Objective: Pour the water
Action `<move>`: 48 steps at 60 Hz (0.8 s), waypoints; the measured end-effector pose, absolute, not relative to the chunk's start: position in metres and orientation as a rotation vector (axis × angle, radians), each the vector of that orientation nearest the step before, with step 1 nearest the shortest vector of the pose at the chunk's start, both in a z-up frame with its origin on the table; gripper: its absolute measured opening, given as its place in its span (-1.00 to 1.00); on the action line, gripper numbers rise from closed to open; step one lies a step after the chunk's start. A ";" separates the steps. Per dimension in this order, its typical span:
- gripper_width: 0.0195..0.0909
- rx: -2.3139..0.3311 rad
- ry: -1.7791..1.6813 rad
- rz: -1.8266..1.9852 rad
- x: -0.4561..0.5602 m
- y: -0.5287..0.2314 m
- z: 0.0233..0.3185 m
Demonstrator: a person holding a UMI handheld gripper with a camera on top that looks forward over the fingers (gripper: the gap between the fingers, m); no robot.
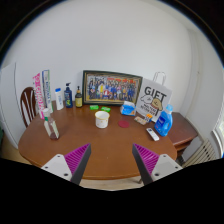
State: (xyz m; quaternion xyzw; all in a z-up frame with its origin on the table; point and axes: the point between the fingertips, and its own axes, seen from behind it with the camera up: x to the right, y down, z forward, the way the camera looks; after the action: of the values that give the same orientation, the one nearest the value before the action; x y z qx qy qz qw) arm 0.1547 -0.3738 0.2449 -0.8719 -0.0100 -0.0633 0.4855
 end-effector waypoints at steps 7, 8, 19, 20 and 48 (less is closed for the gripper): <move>0.84 -2.145 -0.046 -0.135 0.134 -0.376 0.226; 0.85 -2.148 -0.049 -0.132 0.129 -0.376 0.223; 0.86 -2.156 -0.102 -0.059 0.057 -0.378 0.179; 0.86 -2.157 -0.108 -0.048 0.049 -0.378 0.176; 0.86 -2.029 -0.152 0.178 -0.163 -0.253 0.107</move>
State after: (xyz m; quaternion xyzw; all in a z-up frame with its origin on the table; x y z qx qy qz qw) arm -0.1625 -0.2525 0.1065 -0.8471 -0.0633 0.0744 0.5224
